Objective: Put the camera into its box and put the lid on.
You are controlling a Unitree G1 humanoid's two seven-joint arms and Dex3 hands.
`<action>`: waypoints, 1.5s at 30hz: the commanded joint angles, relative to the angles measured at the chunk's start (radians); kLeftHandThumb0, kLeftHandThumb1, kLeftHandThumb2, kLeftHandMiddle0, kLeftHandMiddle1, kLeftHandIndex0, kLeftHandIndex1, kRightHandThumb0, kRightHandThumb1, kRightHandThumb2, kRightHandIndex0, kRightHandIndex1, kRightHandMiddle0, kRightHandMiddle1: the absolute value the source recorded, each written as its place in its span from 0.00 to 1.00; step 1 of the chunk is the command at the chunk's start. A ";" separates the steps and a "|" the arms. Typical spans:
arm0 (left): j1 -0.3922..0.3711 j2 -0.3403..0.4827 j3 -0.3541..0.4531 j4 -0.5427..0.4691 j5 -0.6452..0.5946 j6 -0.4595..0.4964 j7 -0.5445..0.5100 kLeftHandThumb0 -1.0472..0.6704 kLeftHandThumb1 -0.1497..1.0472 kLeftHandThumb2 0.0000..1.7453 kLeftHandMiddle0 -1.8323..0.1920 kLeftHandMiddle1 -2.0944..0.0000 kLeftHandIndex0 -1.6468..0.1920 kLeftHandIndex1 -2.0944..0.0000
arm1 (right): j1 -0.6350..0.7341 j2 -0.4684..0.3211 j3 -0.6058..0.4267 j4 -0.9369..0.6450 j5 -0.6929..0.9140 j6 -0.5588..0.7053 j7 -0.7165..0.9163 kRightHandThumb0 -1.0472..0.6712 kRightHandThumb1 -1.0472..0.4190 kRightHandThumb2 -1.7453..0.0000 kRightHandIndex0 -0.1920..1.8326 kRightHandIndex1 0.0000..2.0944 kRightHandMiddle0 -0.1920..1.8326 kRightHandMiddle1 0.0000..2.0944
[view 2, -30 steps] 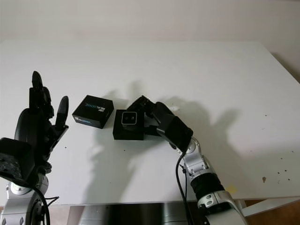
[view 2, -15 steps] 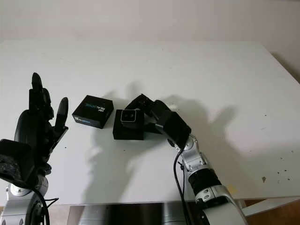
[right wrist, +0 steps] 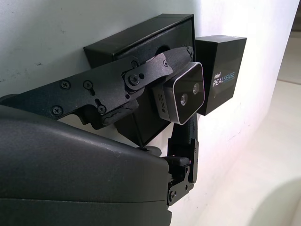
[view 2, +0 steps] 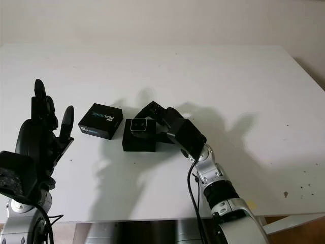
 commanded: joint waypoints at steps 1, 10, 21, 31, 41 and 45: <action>0.003 0.003 0.004 -0.016 0.002 0.004 -0.001 0.27 1.00 0.29 1.00 0.98 1.00 1.00 | 0.004 -0.011 0.009 0.006 -0.006 -0.005 0.009 0.35 0.06 0.97 0.24 0.02 0.23 0.74; 0.000 0.006 0.009 -0.023 0.000 0.018 -0.005 0.27 1.00 0.28 1.00 0.98 1.00 1.00 | 0.014 -0.022 0.009 -0.013 -0.005 0.006 0.032 0.35 0.06 0.97 0.24 0.02 0.24 0.75; -0.001 0.011 0.015 -0.028 0.002 0.023 -0.010 0.26 1.00 0.28 0.99 0.97 1.00 1.00 | 0.021 -0.022 0.009 -0.020 -0.009 0.006 0.031 0.35 0.06 0.97 0.24 0.02 0.23 0.75; -0.006 0.016 0.020 -0.036 0.003 0.038 -0.016 0.26 1.00 0.28 1.00 0.98 1.00 1.00 | 0.026 -0.017 0.018 -0.021 -0.016 0.001 0.027 0.35 0.05 0.97 0.24 0.02 0.23 0.75; -0.007 0.025 0.026 -0.045 -0.001 0.049 -0.021 0.26 1.00 0.27 0.99 0.97 1.00 1.00 | 0.039 -0.010 0.029 -0.040 -0.017 0.011 0.021 0.35 0.05 0.97 0.23 0.02 0.23 0.77; -0.007 0.024 0.029 -0.048 -0.010 0.050 -0.023 0.27 1.00 0.27 0.99 0.97 1.00 1.00 | 0.047 -0.009 0.034 -0.051 -0.019 0.013 0.016 0.35 0.05 0.97 0.23 0.02 0.22 0.77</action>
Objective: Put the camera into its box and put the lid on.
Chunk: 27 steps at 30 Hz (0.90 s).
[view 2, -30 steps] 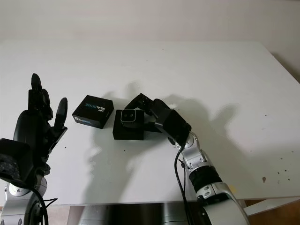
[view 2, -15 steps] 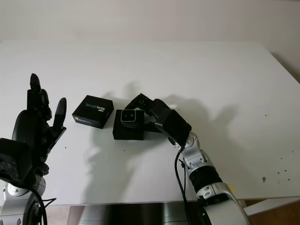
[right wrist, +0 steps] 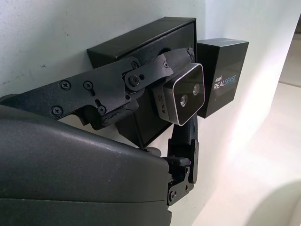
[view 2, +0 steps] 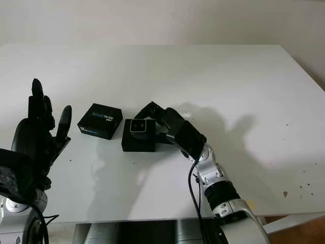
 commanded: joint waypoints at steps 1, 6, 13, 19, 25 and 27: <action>-0.006 0.005 0.007 -0.021 -0.005 0.001 -0.003 0.27 1.00 0.27 0.99 0.97 1.00 1.00 | 0.024 0.001 0.012 -0.007 -0.008 0.010 0.003 0.35 0.05 0.97 0.24 0.03 0.22 0.77; -0.009 0.010 0.007 -0.021 -0.006 0.005 -0.007 0.27 1.00 0.28 0.99 0.97 1.00 1.00 | 0.030 0.001 0.013 -0.021 -0.004 0.020 0.006 0.35 0.05 0.97 0.23 0.02 0.22 0.77; -0.010 0.013 0.007 -0.021 -0.001 0.009 -0.006 0.26 1.00 0.28 0.99 0.97 1.00 0.99 | 0.033 -0.003 0.016 -0.026 -0.008 0.020 0.004 0.35 0.05 0.97 0.23 0.02 0.22 0.77; -0.011 0.013 0.009 -0.020 -0.006 0.005 -0.008 0.26 1.00 0.28 0.99 0.97 1.00 0.99 | 0.038 -0.007 0.016 -0.033 -0.007 0.021 0.007 0.35 0.05 0.97 0.23 0.03 0.22 0.76; -0.009 0.013 0.008 -0.023 -0.007 0.005 -0.010 0.26 1.00 0.28 0.99 0.97 1.00 1.00 | 0.039 -0.009 0.015 -0.030 -0.007 0.023 0.009 0.35 0.05 0.97 0.23 0.03 0.23 0.76; -0.010 0.012 0.008 -0.027 -0.006 0.009 -0.008 0.26 1.00 0.28 0.99 0.97 1.00 1.00 | 0.039 -0.010 0.016 -0.032 -0.008 0.026 0.010 0.35 0.05 0.97 0.23 0.02 0.22 0.76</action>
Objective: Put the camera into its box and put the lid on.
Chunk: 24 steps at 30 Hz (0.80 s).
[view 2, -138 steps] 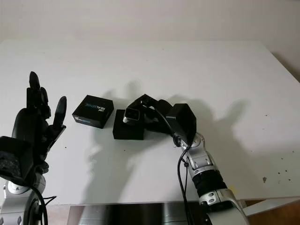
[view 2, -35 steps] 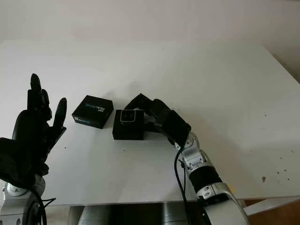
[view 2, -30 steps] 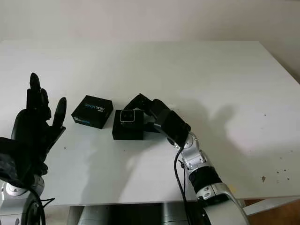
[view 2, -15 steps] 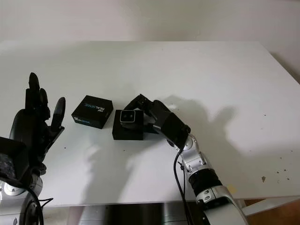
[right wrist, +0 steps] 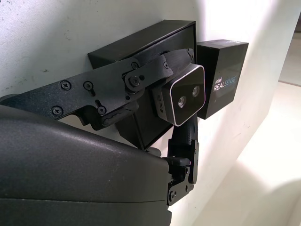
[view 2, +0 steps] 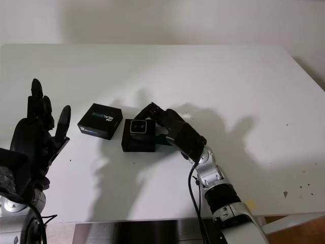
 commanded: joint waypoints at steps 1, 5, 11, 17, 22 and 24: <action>-0.008 0.003 0.001 -0.025 0.003 0.004 0.002 0.26 1.00 0.27 0.99 0.97 1.00 1.00 | 0.022 -0.010 0.011 -0.002 -0.009 0.010 0.010 0.35 0.05 0.97 0.23 0.02 0.22 0.76; -0.005 0.004 0.002 -0.028 0.001 0.005 -0.001 0.26 1.00 0.27 0.99 0.97 1.00 0.99 | 0.019 -0.013 0.015 0.002 -0.013 0.015 0.015 0.35 0.05 0.97 0.23 0.02 0.22 0.76; -0.006 0.004 0.002 -0.022 -0.002 -0.005 -0.001 0.27 1.00 0.27 0.99 0.97 1.00 1.00 | 0.021 -0.025 0.024 -0.026 -0.027 0.068 0.035 0.29 0.07 0.97 0.15 0.02 0.18 0.35; -0.007 0.003 0.004 -0.017 -0.003 -0.009 0.000 0.26 1.00 0.27 0.99 0.97 1.00 0.99 | 0.032 -0.026 0.017 -0.052 -0.022 0.094 0.034 0.25 0.08 0.97 0.07 0.01 0.15 0.10; -0.006 0.006 -0.001 -0.013 0.006 -0.011 0.000 0.26 1.00 0.28 0.99 0.97 1.00 0.99 | 0.037 -0.028 0.010 -0.067 -0.017 0.102 0.028 0.25 0.09 0.97 0.04 0.01 0.14 0.07; -0.006 0.003 -0.001 -0.015 0.005 -0.009 0.000 0.26 1.00 0.28 0.99 0.97 1.00 0.99 | 0.039 -0.030 0.008 -0.067 -0.016 0.101 0.028 0.25 0.09 0.97 0.03 0.01 0.14 0.06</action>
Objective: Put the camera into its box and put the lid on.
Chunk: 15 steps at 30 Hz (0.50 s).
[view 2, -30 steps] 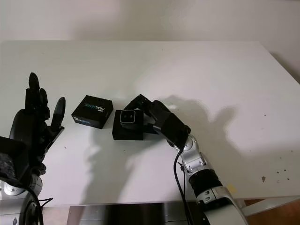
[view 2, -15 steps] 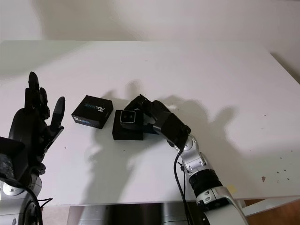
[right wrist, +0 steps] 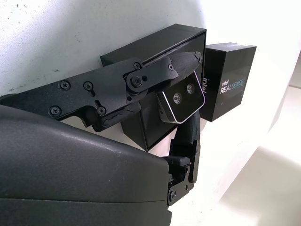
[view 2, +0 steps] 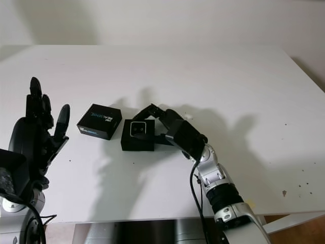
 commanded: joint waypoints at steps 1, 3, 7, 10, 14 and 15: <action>-0.007 0.002 -0.003 -0.007 0.002 -0.008 0.001 0.26 1.00 0.27 0.99 0.97 1.00 0.99 | 0.027 -0.014 0.004 0.003 -0.006 0.013 0.001 0.25 0.09 0.97 0.03 0.01 0.14 0.06; -0.008 -0.002 -0.003 -0.006 -0.001 -0.011 0.002 0.26 1.00 0.27 0.99 0.98 1.00 0.99 | 0.028 -0.016 0.004 0.000 -0.006 0.012 0.001 0.24 0.09 0.97 0.03 0.01 0.13 0.05; -0.006 -0.001 -0.005 -0.009 0.006 -0.005 0.005 0.26 1.00 0.27 0.99 0.97 1.00 0.99 | 0.032 -0.016 0.002 -0.012 -0.005 0.015 0.000 0.24 0.09 0.97 0.02 0.02 0.12 0.04; -0.006 -0.004 -0.006 -0.010 0.007 -0.003 0.006 0.26 1.00 0.27 0.99 0.97 1.00 0.99 | 0.035 -0.018 0.000 -0.025 -0.005 0.013 -0.006 0.23 0.09 0.97 0.01 0.02 0.10 0.03; -0.005 -0.003 -0.007 -0.010 0.011 -0.002 0.005 0.26 1.00 0.27 0.99 0.97 1.00 0.99 | 0.034 -0.015 -0.022 -0.049 0.015 -0.002 -0.025 0.21 0.06 0.96 0.00 0.00 0.04 0.01; -0.005 -0.003 -0.007 -0.010 0.013 -0.001 0.006 0.26 1.00 0.27 0.99 0.97 1.00 0.99 | 0.033 -0.012 -0.030 -0.057 0.024 -0.003 -0.029 0.21 0.04 0.96 0.00 0.00 0.03 0.00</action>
